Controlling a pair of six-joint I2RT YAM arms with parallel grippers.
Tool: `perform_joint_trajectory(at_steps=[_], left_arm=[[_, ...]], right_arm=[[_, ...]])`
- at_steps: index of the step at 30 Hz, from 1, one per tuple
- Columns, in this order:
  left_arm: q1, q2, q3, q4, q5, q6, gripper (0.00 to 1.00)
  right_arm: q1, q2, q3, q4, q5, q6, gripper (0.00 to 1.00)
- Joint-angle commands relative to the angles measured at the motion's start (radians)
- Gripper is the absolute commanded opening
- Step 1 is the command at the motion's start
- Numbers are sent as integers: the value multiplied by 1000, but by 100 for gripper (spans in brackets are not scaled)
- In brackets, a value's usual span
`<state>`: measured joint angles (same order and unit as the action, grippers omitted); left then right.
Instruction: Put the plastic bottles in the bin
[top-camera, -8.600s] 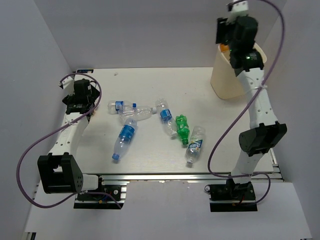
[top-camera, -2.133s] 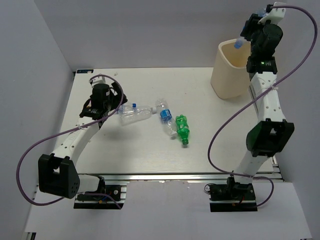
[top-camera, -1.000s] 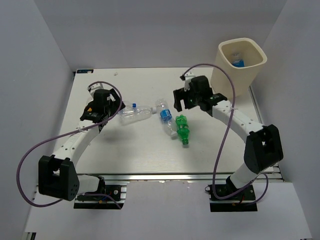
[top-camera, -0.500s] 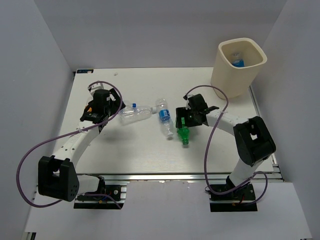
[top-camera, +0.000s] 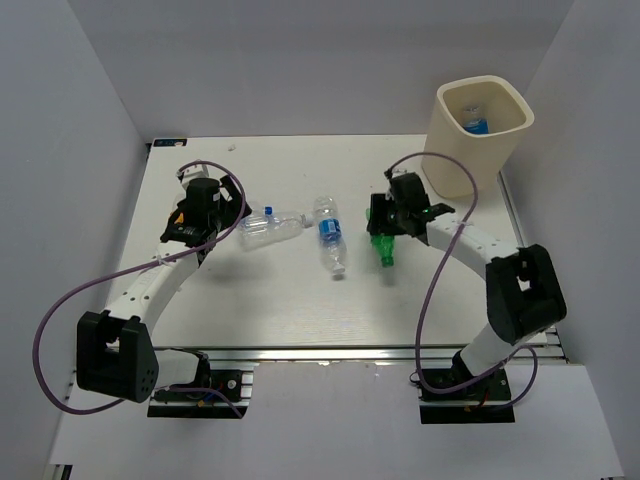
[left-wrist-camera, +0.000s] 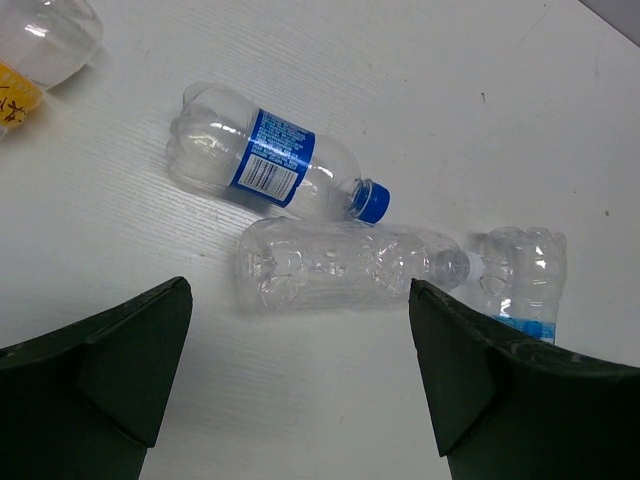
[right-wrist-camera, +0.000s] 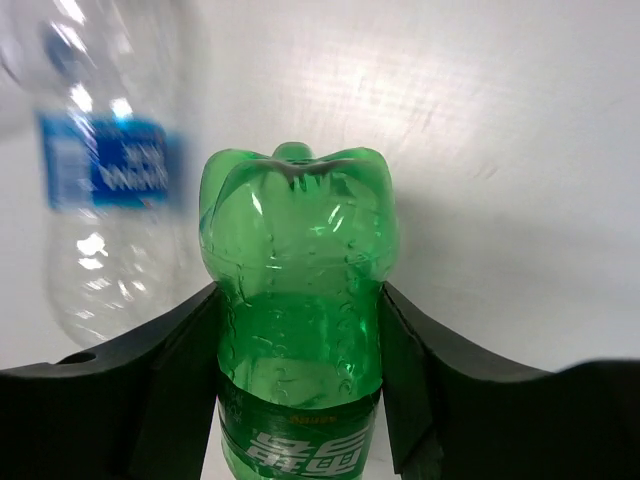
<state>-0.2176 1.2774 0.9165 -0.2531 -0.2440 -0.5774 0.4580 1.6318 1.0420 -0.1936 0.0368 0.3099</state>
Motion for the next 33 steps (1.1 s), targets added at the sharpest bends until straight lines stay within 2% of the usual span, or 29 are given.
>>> perform_joint_trajectory(at_steps=[1,6,10,13,16,17,20,21,23,25,28,30,33], left_arm=[[4,-13,5,21,3,16,98],[4,2,19,20,-20,11,98],[4,11,50,6,-31,16,98],[4,11,68,-17,-73,8,98],[4,11,78,-29,-103,7,98],[4,10,79,-32,-106,7,98],[4,11,81,-20,-103,10,98],[4,13,85,-17,-100,14,98],[4,19,99,-20,-107,25,98],[4,31,126,-34,-123,33,98],[6,37,154,-38,-143,40,98],[6,30,157,-40,-158,42,98],[6,19,157,-44,-202,16,98]], right_arm=[[-41,-146,192,61,95,-104,32],[-123,-198,332,212,92,-227,34],[-270,-113,512,275,155,-276,34],[-372,-47,564,449,176,-264,36],[-445,66,676,482,239,-258,34],[-461,103,717,471,250,-258,36],[-522,223,860,450,281,-258,54],[-530,246,895,432,261,-258,73],[-539,319,1062,295,143,-279,88],[-533,353,1163,238,28,-304,89],[-532,311,1161,200,-76,-276,90],[-519,231,1078,195,-178,-229,89],[-419,130,878,160,-138,-229,89]])
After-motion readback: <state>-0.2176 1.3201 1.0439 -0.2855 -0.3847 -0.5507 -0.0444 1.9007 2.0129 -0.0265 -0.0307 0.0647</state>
